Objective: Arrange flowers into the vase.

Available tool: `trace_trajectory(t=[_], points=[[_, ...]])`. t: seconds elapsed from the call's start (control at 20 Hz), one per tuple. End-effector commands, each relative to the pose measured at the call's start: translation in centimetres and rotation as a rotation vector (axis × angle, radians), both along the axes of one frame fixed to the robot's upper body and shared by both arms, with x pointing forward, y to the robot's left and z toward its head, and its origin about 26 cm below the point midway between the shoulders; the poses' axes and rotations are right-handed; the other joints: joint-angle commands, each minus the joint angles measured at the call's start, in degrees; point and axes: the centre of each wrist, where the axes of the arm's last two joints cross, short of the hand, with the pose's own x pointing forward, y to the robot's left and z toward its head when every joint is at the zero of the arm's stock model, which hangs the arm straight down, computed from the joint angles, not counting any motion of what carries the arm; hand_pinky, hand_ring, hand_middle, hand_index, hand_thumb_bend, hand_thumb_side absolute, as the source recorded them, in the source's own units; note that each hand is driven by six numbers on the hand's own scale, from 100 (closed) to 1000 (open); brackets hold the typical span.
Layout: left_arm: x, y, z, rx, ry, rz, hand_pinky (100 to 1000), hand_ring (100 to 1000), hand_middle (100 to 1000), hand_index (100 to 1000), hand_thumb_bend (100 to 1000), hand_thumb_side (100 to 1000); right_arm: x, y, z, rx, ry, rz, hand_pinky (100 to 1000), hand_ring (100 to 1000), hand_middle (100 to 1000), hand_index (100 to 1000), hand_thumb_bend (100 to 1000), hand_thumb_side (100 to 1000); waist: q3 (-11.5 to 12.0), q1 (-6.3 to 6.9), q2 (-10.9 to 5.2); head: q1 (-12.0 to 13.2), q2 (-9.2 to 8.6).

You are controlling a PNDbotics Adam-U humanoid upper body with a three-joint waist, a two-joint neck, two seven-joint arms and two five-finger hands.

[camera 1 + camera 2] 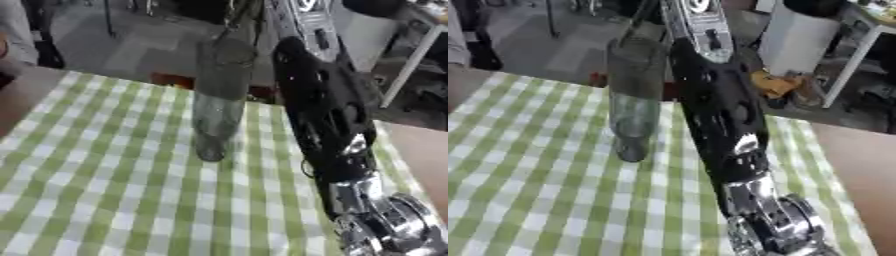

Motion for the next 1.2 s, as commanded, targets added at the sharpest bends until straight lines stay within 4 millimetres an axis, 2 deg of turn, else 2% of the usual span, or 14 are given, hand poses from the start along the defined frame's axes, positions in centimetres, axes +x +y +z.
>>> trace_trajectory(t=[0.05, 0.65, 1.2], points=[[-0.2, 0.1, 0.7, 0.017, -0.026, -0.004, 511, 842, 930, 937, 100, 834, -0.7, -0.8, 1.6, -0.013, -0.056, -0.026, 100, 100, 100, 100, 100, 741, 0.22, 0.53, -0.79, -0.67, -1.23], [-0.2, 0.2, 0.4, 0.016, -0.017, 0.0, 507, 843, 932, 936, 100, 838, -0.6, -2.0, 2.3, -0.046, -0.1, -0.073, 100, 100, 100, 100, 100, 756, 0.47, 0.45, 0.39, -1.13, -2.38], [-0.2, 0.1, 0.4, 0.016, -0.015, -0.006, 503, 844, 934, 936, 100, 842, -0.6, -1.8, 2.3, -0.092, -0.145, -0.063, 100, 100, 100, 100, 100, 778, 0.98, 0.11, 1.5, -2.22, -3.76]])
